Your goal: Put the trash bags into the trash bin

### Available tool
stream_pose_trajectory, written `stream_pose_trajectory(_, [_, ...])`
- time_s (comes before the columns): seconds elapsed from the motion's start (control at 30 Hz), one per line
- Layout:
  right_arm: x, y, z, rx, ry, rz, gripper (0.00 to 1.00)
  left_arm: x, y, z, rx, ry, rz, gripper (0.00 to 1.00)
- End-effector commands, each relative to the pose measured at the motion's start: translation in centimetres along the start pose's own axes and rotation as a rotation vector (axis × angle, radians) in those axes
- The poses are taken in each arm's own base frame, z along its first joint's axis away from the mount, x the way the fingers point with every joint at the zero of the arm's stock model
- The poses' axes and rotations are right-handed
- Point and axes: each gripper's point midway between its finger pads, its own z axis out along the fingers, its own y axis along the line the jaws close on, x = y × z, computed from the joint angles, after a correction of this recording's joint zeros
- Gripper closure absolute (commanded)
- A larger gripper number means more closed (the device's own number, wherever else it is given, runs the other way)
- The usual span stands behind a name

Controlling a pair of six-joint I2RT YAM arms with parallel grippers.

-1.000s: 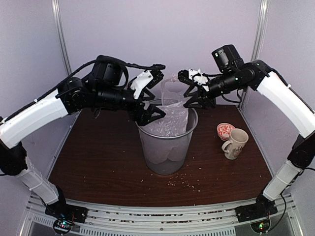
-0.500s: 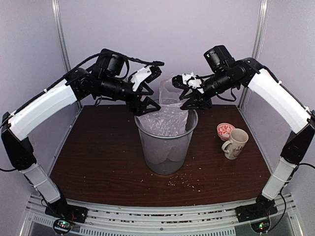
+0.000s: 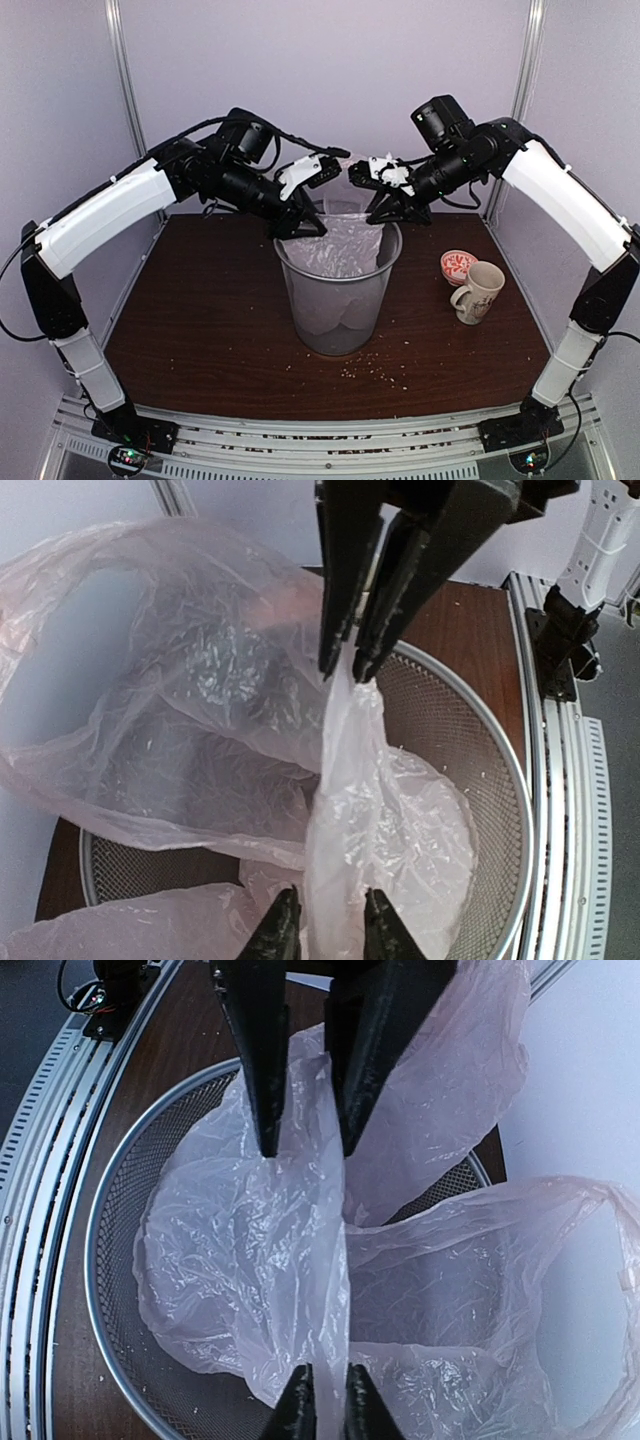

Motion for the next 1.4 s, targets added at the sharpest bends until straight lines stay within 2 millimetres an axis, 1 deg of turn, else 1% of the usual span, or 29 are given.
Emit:
stream_pose_trajectory(0.0, [-0.4, 1.1, -0.8, -0.012, -0.007, 0.010, 0.98, -1.9, -1.4, -1.6, 0.043, -0.061, 0.018, 0.87])
stream_pose_trajectory(0.03, [-0.3, 1.3, -0.9, -0.012, -0.006, 0.014, 1.00, -2.0, -1.8, -1.8, 0.046, -0.063, 0.020, 0.92])
stream_pose_trajectory(0.07, [-0.2, 1.6, -1.0, -0.011, -0.005, 0.018, 1.00, -2.2, -2.4, -2.1, 0.048, -0.070, 0.024, 0.95])
stream_pose_trajectory(0.13, [0.1, 2.3, -1.3, -0.006, -0.008, 0.027, 1.00, -1.8, -3.5, -2.0, 0.057, -0.070, 0.019, 1.00])
stream_pose_trajectory(0.27, [0.5, 4.3, -2.1, 0.015, -0.032, 0.051, 1.00, -1.6, -5.8, -1.9, 0.043, -0.092, 0.017, 1.00])
stream_pose_trajectory(0.33, [0.2, 5.5, -2.8, 0.017, -0.054, 0.054, 1.00, -1.7, -6.8, -2.2, 0.038, -0.107, 0.014, 1.00])
stream_pose_trajectory(0.43, [0.1, 6.9, -3.1, 0.005, -0.073, 0.067, 1.00, -2.4, -7.6, -2.9, 0.020, -0.154, 0.003, 1.00])
stream_pose_trajectory(0.5, [0.2, 7.6, -3.0, -0.002, -0.076, 0.077, 1.00, -2.5, -8.3, -3.0, 0.019, -0.173, -0.009, 1.00])
stream_pose_trajectory(0.6, [0.5, 8.7, -2.8, -0.005, -0.085, 0.078, 1.00, -1.7, -9.1, -2.4, -0.005, -0.162, -0.035, 1.00])
stream_pose_trajectory(0.63, [0.8, 9.0, -2.7, -0.007, -0.085, 0.110, 1.00, -1.3, -9.4, -2.0, -0.018, -0.155, -0.047, 1.00])
stream_pose_trajectory(0.73, [1.3, 10.0, -2.3, -0.008, -0.101, 0.147, 1.00, 0.0, -10.0, -0.9, -0.046, -0.135, -0.093, 1.00])
stream_pose_trajectory(0.87, [2.4, 11.4, -1.3, -0.024, -0.100, 0.185, 1.00, 1.7, -11.5, 0.8, -0.061, -0.120, -0.124, 1.00])
stream_pose_trajectory(0.97, [3.0, 12.1, -0.8, -0.026, -0.101, 0.200, 1.00, 3.2, -12.0, 1.8, -0.080, -0.100, -0.151, 1.00])
stream_pose_trajectory(1.1, [3.9, 12.3, 0.1, -0.003, -0.103, 0.227, 1.00, 5.2, -11.5, 2.6, -0.144, -0.099, -0.192, 1.00])
stream_pose_trajectory(1.2, [5.1, 12.0, 1.2, 0.043, -0.103, 0.244, 1.00, 6.5, -9.8, 2.4, -0.267, -0.163, -0.231, 1.00])
stream_pose_trajectory(1.3, [6.1, 12.0, 2.2, 0.088, -0.124, 0.261, 1.00, 7.7, -9.4, 2.2, -0.308, -0.268, -0.261, 1.00])
stream_pose_trajectory(1.33, [6.3, 11.9, 2.4, 0.105, -0.134, 0.268, 1.00, 8.6, -9.4, 2.4, -0.318, -0.287, -0.271, 1.00])
stream_pose_trajectory(1.37, [6.5, 11.8, 2.7, 0.123, -0.143, 0.274, 1.00, 9.0, -9.1, 2.3, -0.337, -0.313, -0.289, 1.00])
